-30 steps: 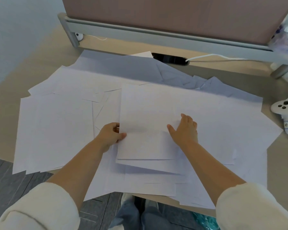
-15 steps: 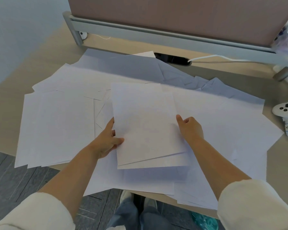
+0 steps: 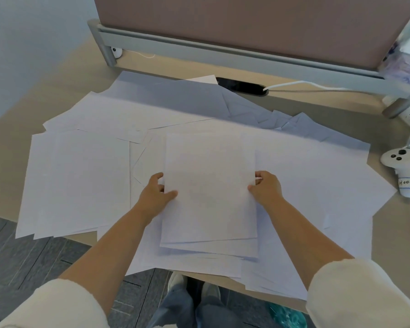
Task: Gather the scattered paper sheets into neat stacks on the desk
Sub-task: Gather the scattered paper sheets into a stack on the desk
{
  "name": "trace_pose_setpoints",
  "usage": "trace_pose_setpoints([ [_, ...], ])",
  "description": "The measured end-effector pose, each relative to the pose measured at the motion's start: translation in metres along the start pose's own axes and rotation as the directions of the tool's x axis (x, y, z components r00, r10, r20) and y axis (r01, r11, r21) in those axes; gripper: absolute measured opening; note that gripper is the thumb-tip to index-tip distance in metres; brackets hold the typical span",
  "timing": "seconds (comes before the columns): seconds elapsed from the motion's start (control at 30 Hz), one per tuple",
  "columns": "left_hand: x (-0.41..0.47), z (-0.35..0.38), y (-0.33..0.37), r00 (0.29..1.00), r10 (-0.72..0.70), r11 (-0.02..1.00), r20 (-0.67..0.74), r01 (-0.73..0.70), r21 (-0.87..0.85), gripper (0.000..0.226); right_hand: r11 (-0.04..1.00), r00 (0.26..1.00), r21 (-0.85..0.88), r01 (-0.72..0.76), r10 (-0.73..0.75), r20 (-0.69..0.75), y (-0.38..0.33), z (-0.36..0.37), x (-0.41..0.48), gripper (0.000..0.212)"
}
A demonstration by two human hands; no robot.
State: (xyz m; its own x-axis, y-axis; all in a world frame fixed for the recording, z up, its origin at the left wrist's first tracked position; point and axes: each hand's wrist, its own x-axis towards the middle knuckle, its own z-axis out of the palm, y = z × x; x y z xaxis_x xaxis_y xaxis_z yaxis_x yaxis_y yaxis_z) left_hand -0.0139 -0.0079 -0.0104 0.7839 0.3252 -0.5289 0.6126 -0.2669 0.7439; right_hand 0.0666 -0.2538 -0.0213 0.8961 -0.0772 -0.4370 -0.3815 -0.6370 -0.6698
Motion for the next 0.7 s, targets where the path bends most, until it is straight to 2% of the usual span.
trace_pose_setpoints([
  [0.13, 0.003, 0.004, -0.002, 0.986, 0.062, 0.991, -0.157, -0.043, 0.125, 0.033, 0.994, 1.000, 0.105, 0.006, -0.007, 0.004, 0.003, 0.002, 0.001, 0.041],
  [0.27, 0.003, 0.003, -0.006, 0.992, 0.032, 0.992, -0.121, -0.017, 0.123, 0.005, 0.987, 0.997, 0.159, -0.021, 0.032, -0.069, 0.008, -0.001, 0.003, 0.038],
  [0.3, 0.002, 0.003, -0.006, 0.996, 0.019, 0.993, -0.092, -0.008, 0.118, 0.004, 0.983, 0.996, 0.181, -0.029, 0.044, -0.083, 0.008, -0.003, 0.003, 0.038],
  [0.4, 0.001, 0.003, -0.007, 1.000, -0.005, 0.995, -0.025, 0.007, 0.099, 0.018, 0.973, 0.992, 0.229, -0.038, 0.065, -0.109, 0.007, -0.004, 0.004, 0.040],
  [0.5, 0.002, 0.001, -0.006, 1.000, -0.013, 0.997, 0.013, 0.012, 0.075, 0.018, 0.967, 0.992, 0.250, -0.050, 0.076, -0.097, 0.004, -0.005, 0.005, 0.030],
  [0.6, 0.002, 0.004, -0.001, 0.999, -0.042, 0.998, 0.004, 0.042, -0.043, 0.011, 0.979, 0.992, 0.196, -0.060, 0.081, -0.100, 0.009, -0.005, 0.004, 0.029],
  [0.7, 0.002, 0.010, 0.005, 0.993, -0.118, 0.979, -0.009, 0.115, -0.168, 0.023, 0.978, 0.994, 0.202, -0.050, 0.068, -0.081, 0.013, -0.005, 0.002, 0.029],
])
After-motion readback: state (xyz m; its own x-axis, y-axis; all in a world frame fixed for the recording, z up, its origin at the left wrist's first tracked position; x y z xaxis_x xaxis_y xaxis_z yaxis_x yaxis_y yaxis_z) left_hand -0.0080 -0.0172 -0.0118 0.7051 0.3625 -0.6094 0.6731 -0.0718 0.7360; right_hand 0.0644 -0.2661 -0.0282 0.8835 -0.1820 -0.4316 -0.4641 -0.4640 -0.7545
